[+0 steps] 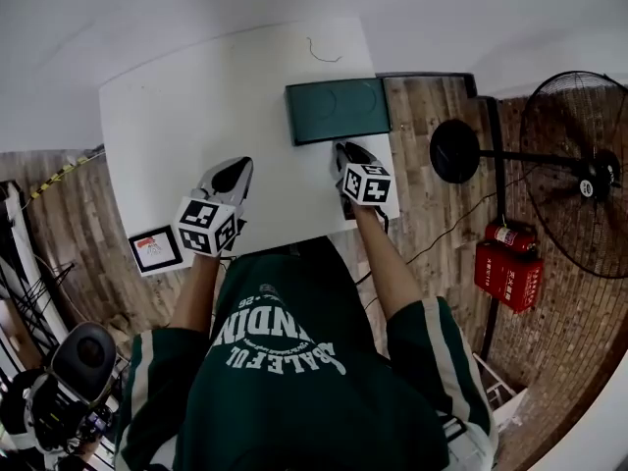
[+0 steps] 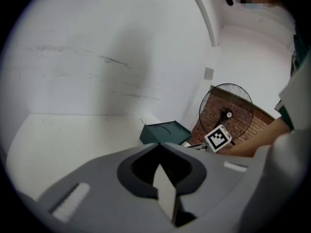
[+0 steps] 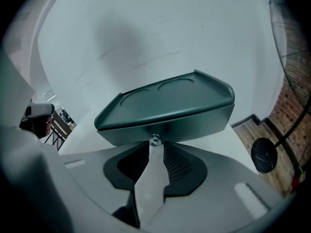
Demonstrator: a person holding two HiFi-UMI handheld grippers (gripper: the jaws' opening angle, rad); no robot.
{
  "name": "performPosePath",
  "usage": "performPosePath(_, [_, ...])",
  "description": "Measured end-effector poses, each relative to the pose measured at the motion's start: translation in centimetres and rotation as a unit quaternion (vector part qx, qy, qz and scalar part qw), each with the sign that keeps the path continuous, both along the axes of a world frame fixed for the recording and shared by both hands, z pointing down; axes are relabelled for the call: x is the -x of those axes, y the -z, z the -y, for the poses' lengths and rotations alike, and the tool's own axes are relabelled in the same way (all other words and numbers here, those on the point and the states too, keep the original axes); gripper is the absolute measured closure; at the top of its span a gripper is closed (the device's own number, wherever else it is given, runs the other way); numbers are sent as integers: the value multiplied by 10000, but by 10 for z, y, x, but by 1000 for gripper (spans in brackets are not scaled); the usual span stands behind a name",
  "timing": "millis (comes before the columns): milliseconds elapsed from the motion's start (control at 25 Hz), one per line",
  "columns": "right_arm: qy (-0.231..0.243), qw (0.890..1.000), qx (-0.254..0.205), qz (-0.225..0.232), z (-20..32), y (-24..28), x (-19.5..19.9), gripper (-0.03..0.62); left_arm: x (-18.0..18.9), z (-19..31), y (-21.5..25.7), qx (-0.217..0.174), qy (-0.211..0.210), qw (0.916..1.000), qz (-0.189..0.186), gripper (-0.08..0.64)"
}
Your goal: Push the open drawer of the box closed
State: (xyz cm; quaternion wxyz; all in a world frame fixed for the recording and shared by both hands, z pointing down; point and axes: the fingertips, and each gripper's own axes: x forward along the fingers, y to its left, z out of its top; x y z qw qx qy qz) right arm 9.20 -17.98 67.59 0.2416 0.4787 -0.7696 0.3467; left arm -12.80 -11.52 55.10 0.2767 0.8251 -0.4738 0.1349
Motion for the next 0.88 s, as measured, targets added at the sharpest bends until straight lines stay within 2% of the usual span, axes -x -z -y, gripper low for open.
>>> performPosePath(240, [37,10000,-6,66,-25,11,-6,522,2,-1,16,-144,224,9996,111,508])
performPosePath(280, [117,9999,-89,65,-28,17,-6,524,2,-2,20,-186,278,9994,131,508])
performPosePath(360, [307,9989,-359,78,-25,36,-4,591,2,-2,29,-313,419,9985,173,508])
performPosePath(480, [605,9941,-882,154,-19,73,0,591,-3,-6,46,-529,607,9965,229,508])
performPosePath(640, [1009,9810,-1645,220,-18,131,10,591,-12,-13,65,-763,793,9935,283,508])
performPosePath(880, [1404,9537,-2610,514,-25,210,18,591,-29,-20,101,-1262,922,9869,397,508])
